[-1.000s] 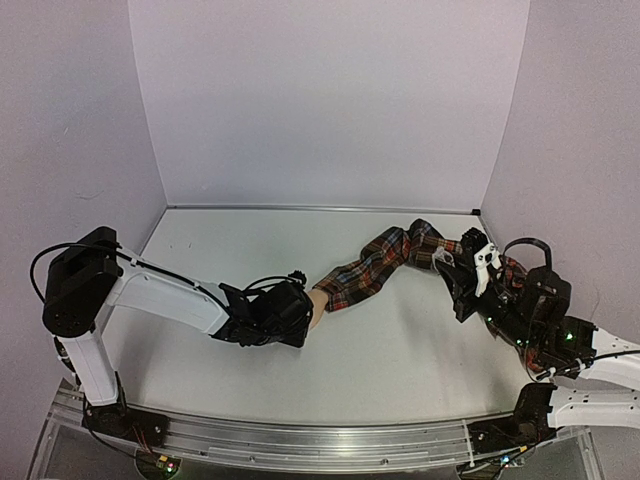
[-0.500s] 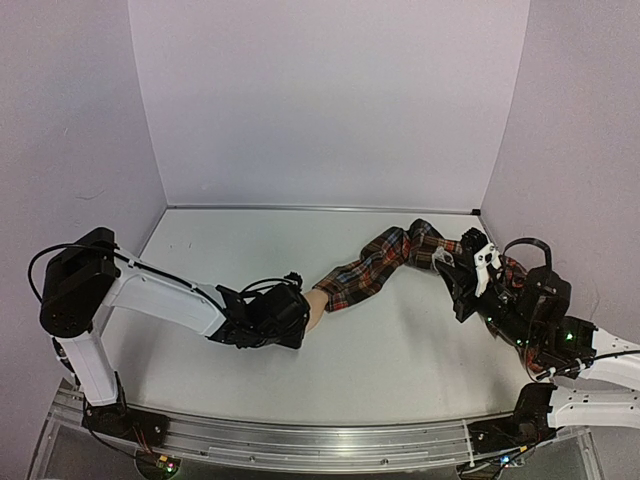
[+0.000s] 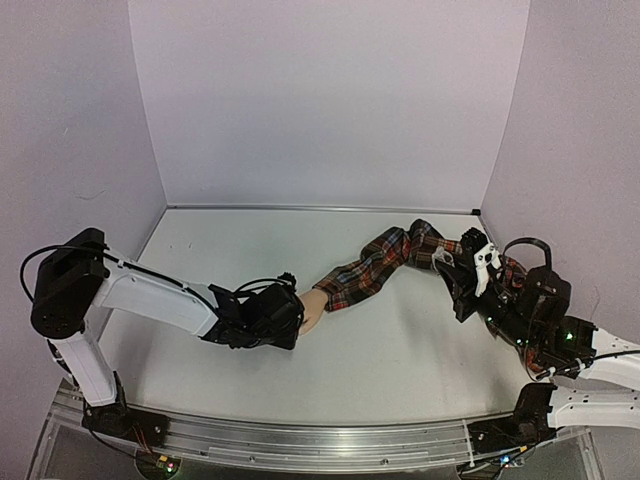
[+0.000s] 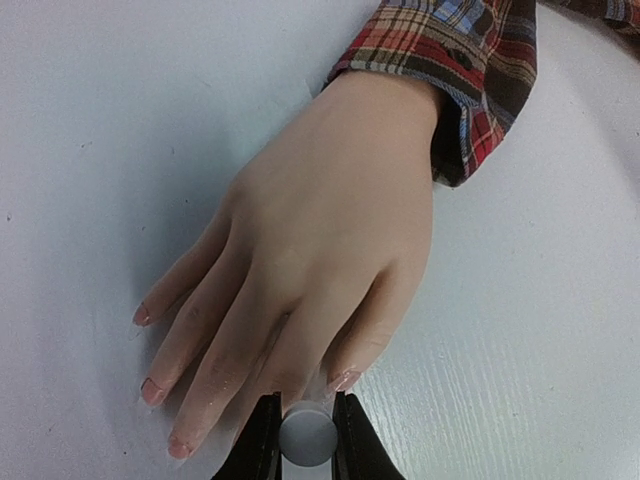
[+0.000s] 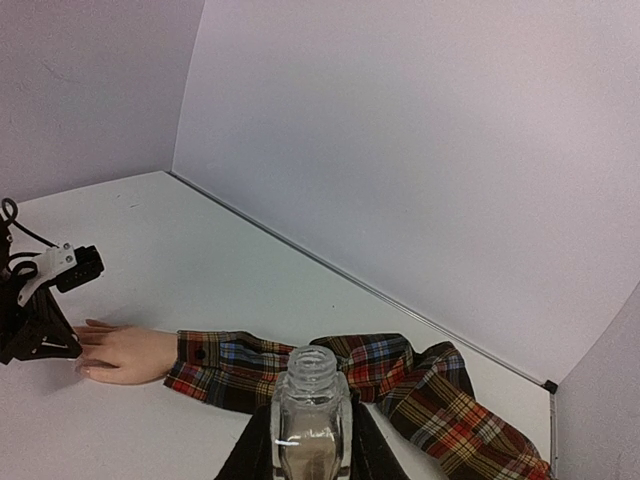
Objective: Paint the nails
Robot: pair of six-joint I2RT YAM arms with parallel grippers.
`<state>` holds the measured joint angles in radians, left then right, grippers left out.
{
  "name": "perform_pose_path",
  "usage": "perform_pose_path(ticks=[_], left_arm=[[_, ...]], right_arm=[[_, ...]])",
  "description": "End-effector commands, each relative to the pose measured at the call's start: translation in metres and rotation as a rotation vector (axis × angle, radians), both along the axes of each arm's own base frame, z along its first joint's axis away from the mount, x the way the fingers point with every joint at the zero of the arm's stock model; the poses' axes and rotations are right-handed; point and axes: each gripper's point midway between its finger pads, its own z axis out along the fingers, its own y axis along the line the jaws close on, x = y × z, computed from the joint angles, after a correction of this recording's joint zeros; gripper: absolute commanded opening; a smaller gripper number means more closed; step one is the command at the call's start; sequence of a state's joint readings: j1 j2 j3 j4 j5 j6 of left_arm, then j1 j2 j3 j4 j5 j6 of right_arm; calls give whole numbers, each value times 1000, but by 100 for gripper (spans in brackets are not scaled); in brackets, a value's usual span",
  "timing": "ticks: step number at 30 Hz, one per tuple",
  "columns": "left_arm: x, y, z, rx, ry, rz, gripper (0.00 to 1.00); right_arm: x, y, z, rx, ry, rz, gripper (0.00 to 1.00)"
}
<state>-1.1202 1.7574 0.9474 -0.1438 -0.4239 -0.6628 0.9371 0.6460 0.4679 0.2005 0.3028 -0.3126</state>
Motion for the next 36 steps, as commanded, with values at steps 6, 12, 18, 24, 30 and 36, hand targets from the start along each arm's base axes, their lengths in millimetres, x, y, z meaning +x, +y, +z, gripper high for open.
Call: perform_pose_path(ticks=[6, 12, 18, 24, 30, 36], left_arm=[[7, -17, 46, -95, -63, -13, 0], [12, -28, 41, -93, -66, -31, 0], [17, -30, 35, -87, -62, -32, 0], [16, -27, 27, -74, -52, -28, 0], [15, -26, 22, -70, -51, -27, 0], [16, -28, 19, -67, -48, -31, 0]], right_arm=[[1, -3, 12, 44, -19, -6, 0], [0, -4, 13, 48, -22, -7, 0], [0, -4, 13, 47, -21, -8, 0], [0, -4, 13, 47, -21, -7, 0], [1, -4, 13, 46, -22, -8, 0], [1, -4, 14, 45, -24, -8, 0]])
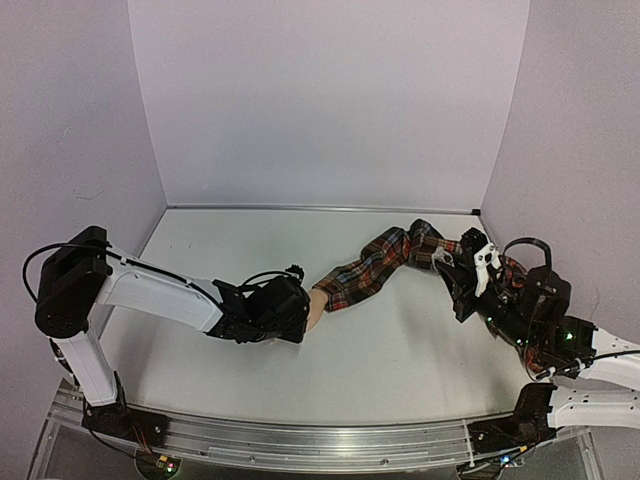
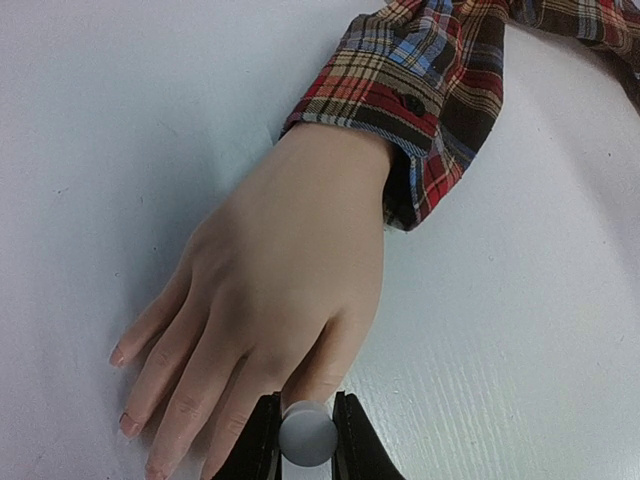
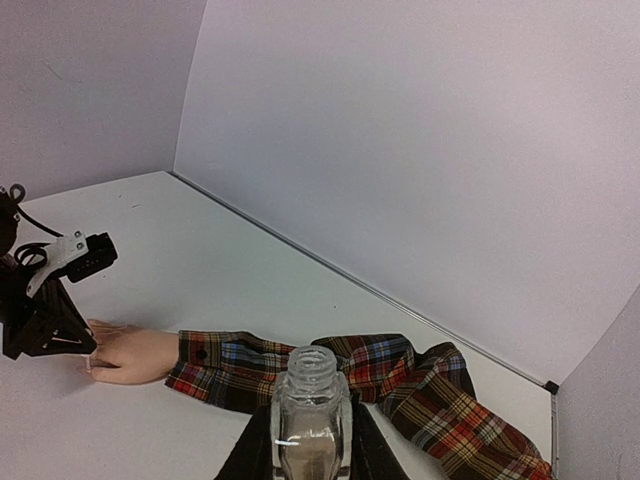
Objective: Paint the nails
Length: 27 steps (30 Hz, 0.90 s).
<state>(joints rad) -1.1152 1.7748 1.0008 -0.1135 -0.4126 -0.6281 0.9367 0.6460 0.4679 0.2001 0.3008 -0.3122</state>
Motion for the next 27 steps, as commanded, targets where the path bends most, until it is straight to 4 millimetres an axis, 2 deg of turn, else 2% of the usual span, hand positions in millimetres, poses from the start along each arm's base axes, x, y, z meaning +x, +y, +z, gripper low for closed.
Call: perform_pose_path(ticks=[1, 13, 27], left_arm=[[6, -8, 2, -21, -13, -4, 0], [3, -2, -5, -8, 4, 6, 0], [3, -3, -8, -14, 6, 4, 0]], right_arm=[[1, -4, 14, 45, -24, -10, 0], [1, -4, 14, 44, -23, -9, 0], [2, -3, 12, 42, -20, -9, 0]])
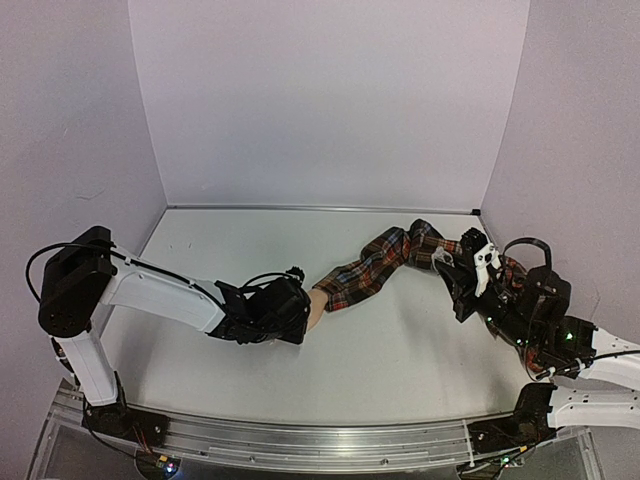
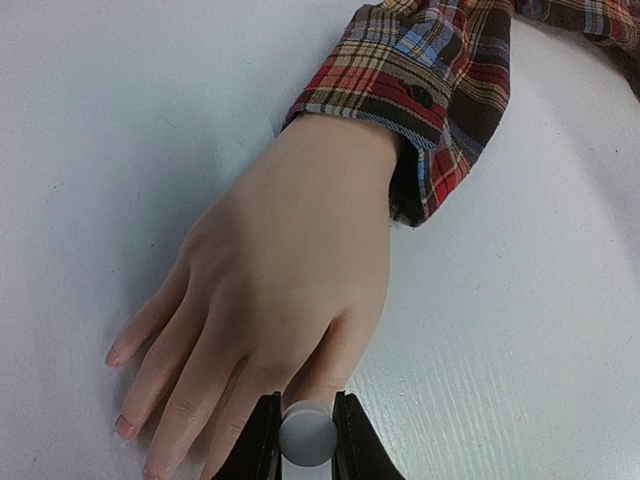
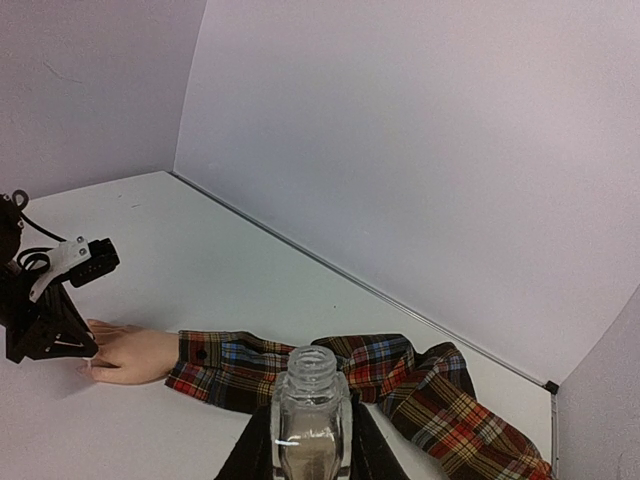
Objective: Paint the nails
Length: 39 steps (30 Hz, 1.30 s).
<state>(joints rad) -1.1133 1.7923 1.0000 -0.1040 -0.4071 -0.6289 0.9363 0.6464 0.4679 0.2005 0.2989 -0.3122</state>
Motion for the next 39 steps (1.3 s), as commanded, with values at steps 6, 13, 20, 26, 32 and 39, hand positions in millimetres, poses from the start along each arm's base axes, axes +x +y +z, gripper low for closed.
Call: perform_pose_path(ticks=[6, 13, 20, 26, 32, 39], left_arm=[[2, -2, -4, -22, 4, 6, 0], [2, -1, -6, -13, -1, 7, 0], [3, -2, -8, -7, -1, 4, 0], [3, 1, -7, 2, -7, 14, 0], [3, 9, -6, 12, -13, 33, 0], [3, 14, -5, 22, -17, 45, 0]], right_arm=[[2, -3, 12, 42, -18, -10, 0], [2, -3, 12, 44, -17, -8, 0], [2, -4, 12, 44, -17, -10, 0], [2, -3, 11, 43, -16, -8, 0], [2, -3, 11, 44, -16, -8, 0], [2, -3, 11, 43, -15, -6, 0]])
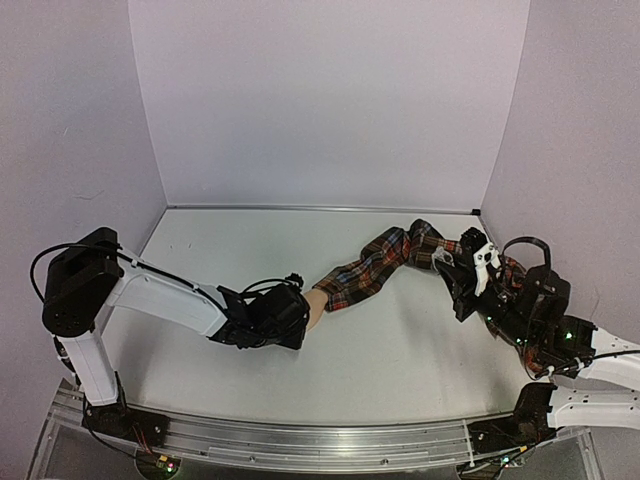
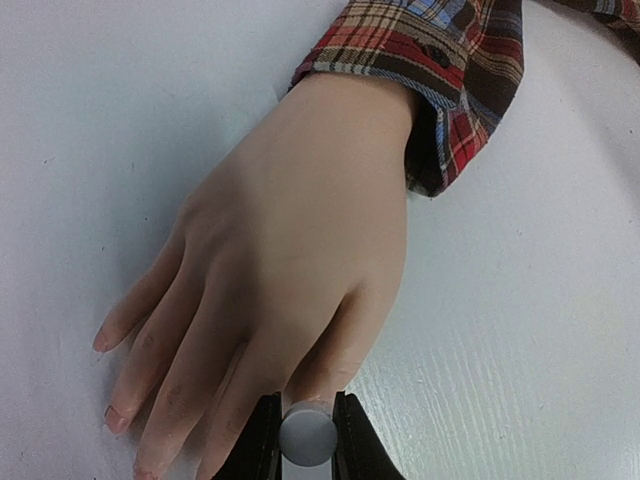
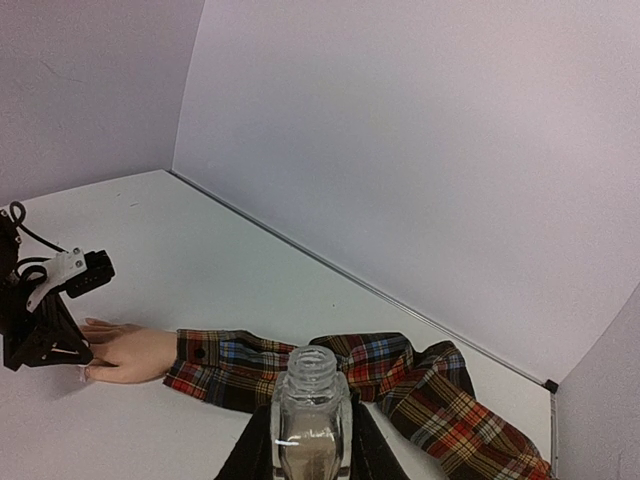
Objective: Paint the nails
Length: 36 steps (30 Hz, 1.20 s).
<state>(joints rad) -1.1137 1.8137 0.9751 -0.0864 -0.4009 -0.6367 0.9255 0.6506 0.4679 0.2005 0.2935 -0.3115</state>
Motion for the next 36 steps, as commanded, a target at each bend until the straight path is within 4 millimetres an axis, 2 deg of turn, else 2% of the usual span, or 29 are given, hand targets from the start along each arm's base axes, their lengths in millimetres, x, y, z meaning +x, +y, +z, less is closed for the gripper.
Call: perform_pose_path(ticks=[1, 11, 14, 21, 27, 31, 33, 36], left_arm=[[7, 9, 11, 3, -38, 45, 0], [5, 23, 23, 9, -49, 77, 0], [3, 24, 34, -14, -52, 74, 0], [-7, 9, 70, -138, -72, 10, 0], [-8, 11, 124, -236, -135, -13, 0], [-18, 14, 177, -360, -184, -68, 0], [-26, 15, 204, -438, -200, -120, 0], [-39, 15, 234, -512, -214, -195, 0]], right_arm=[[0, -2, 12, 46, -18, -1, 0], [1, -1, 12, 45, -17, 0, 0], [0, -1, 13, 47, -18, 1, 0], [1, 0, 12, 40, -12, 2, 0], [3, 11, 6, 3, 23, 32, 0], [4, 28, 9, 0, 84, 85, 0], [-2, 39, 15, 19, 87, 157, 0], [-12, 60, 26, 83, 90, 276, 0]])
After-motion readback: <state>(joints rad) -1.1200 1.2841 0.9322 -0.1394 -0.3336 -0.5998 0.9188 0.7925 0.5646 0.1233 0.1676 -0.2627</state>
